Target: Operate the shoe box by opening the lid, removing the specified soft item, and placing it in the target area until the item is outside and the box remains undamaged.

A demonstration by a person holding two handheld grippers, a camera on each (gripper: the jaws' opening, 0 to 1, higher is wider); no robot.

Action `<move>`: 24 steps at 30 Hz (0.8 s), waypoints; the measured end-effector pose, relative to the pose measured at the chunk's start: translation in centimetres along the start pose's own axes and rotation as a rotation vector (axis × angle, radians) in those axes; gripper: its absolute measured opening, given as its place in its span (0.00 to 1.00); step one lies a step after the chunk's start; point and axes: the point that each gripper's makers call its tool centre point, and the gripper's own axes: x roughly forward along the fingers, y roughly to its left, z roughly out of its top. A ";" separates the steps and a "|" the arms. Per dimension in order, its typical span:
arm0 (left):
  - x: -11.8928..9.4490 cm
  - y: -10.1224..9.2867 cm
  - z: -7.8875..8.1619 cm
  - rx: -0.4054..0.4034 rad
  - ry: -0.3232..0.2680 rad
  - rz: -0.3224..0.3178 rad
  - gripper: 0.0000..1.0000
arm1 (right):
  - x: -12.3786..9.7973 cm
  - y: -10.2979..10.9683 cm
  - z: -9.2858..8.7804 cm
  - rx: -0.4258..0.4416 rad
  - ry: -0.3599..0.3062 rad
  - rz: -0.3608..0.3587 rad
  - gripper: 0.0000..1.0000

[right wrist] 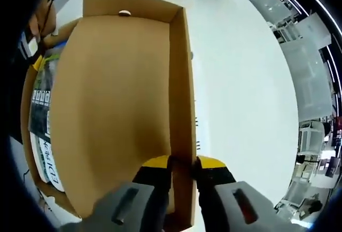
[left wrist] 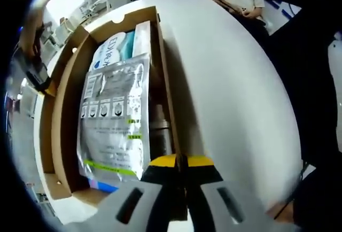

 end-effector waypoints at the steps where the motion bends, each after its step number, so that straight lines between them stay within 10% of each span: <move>1: 0.0 0.0 0.0 0.002 0.001 0.001 0.03 | -0.1 -0.1 0.0 -0.007 0.002 -0.004 0.17; 24: 0.2 0.3 0.0 0.001 0.006 0.006 0.03 | -4.7 -1.9 0.4 -0.116 -0.002 -0.131 0.23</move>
